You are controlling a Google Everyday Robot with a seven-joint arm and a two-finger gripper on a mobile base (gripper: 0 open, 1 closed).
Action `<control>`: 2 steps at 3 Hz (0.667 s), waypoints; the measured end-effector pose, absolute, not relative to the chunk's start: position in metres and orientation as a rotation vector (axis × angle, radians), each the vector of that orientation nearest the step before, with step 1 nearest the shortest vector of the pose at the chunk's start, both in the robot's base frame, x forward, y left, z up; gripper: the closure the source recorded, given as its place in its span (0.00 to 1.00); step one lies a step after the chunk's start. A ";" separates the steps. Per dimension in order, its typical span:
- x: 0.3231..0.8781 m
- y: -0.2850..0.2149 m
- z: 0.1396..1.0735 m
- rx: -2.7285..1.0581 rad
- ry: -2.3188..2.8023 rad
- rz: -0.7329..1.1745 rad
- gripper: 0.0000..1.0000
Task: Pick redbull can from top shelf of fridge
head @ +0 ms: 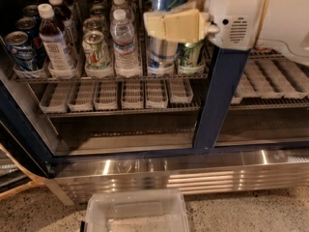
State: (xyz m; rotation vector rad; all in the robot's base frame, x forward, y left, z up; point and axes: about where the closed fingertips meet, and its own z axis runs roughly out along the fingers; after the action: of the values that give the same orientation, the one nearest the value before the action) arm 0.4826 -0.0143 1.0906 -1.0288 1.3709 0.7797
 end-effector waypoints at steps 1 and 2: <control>0.462 -0.006 1.083 -1.110 1.367 0.828 1.00; 0.458 -0.003 1.082 -1.125 1.366 0.827 1.00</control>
Offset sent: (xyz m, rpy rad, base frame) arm -0.0195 0.0083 -0.0075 -0.0311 0.0162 0.0766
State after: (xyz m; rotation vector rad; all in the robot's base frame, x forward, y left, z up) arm 0.4578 -0.0032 1.0822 -1.1255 1.3661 0.8274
